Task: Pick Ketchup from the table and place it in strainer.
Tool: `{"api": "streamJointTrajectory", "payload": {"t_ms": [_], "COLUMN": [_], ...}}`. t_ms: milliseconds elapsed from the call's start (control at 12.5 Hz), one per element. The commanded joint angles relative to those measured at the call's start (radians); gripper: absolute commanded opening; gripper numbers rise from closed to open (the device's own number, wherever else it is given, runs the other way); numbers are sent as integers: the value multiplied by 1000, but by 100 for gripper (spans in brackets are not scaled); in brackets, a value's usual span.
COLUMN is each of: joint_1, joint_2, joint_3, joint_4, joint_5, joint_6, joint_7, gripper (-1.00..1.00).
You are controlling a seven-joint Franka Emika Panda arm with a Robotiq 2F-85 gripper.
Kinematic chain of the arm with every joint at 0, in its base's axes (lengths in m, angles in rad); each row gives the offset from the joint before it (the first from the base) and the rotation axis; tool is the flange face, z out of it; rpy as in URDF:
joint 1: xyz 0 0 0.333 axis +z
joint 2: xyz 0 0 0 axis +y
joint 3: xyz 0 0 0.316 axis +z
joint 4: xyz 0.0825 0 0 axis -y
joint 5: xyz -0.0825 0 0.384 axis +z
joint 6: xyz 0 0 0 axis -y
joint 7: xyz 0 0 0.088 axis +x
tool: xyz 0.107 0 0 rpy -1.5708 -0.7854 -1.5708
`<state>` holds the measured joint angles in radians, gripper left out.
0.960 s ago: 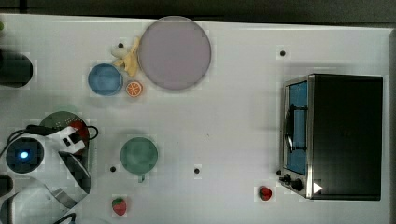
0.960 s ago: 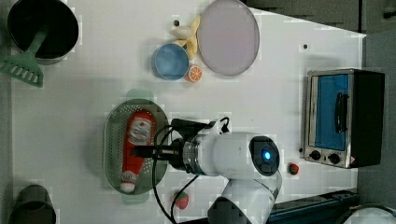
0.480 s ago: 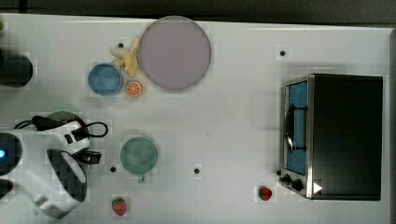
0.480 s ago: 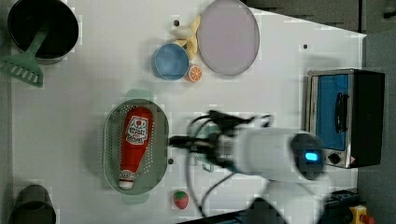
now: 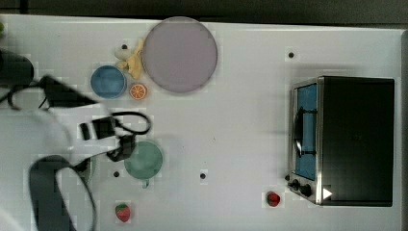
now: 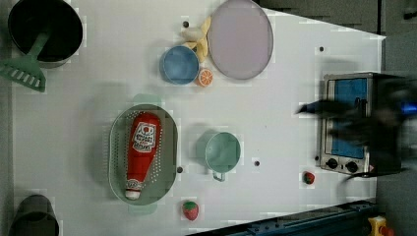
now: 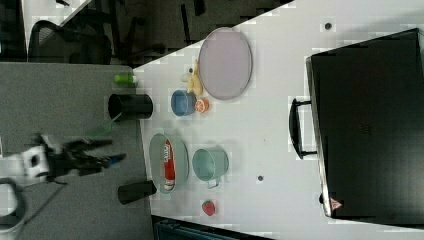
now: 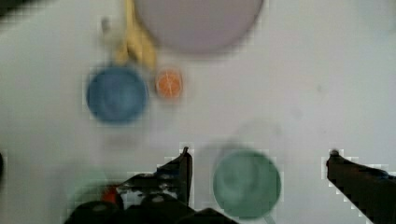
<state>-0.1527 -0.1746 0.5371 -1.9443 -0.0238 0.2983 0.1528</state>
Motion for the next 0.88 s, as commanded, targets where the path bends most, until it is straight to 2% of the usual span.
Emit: {"api": "streamJointTrajectory", "payload": {"t_ms": [80, 480, 640, 880], "joint_1": [-62, -63, -63, -61], "joint_2": [-26, -52, -45, -40], "joint_3": [-192, -412, -432, -403], "joint_4": [29, 35, 35, 35], "joint_5": [17, 21, 21, 21], "joint_6": [-89, -119, -136, -139], "joint_7": [-35, -42, -73, -68], "gripper": [100, 100, 100, 100]}}
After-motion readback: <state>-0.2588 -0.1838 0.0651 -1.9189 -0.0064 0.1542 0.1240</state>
